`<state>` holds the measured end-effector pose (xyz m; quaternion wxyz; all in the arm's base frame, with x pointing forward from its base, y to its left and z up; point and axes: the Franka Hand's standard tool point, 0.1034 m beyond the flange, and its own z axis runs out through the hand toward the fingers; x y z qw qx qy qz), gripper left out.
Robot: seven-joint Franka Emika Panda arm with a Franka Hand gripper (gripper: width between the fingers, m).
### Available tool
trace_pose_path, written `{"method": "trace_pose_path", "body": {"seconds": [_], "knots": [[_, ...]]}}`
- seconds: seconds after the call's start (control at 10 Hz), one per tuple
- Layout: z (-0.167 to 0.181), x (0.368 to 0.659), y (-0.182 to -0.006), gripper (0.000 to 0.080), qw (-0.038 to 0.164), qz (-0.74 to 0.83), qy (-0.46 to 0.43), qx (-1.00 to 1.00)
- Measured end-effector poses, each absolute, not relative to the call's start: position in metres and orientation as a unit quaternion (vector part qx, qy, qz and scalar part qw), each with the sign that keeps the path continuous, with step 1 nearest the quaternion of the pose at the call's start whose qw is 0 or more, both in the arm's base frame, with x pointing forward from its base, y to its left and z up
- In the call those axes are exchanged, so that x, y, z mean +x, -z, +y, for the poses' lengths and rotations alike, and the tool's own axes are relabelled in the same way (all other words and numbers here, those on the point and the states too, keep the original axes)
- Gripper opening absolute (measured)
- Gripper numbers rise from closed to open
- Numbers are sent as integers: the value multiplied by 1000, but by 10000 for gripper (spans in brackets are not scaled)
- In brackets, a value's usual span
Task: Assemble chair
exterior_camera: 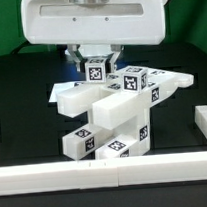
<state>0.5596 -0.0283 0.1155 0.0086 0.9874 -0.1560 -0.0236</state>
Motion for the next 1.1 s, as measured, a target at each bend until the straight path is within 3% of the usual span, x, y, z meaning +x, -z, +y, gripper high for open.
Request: {"method": "trace_pose_path", "body": {"seconds": [0.9,1.0,1.1], "knots": [[-29,558,-115,288,4,-479,26,877],[-29,558,-114,369,4,-468,26,883],[-29,558,-114,369,5,-455,26,890]]}}
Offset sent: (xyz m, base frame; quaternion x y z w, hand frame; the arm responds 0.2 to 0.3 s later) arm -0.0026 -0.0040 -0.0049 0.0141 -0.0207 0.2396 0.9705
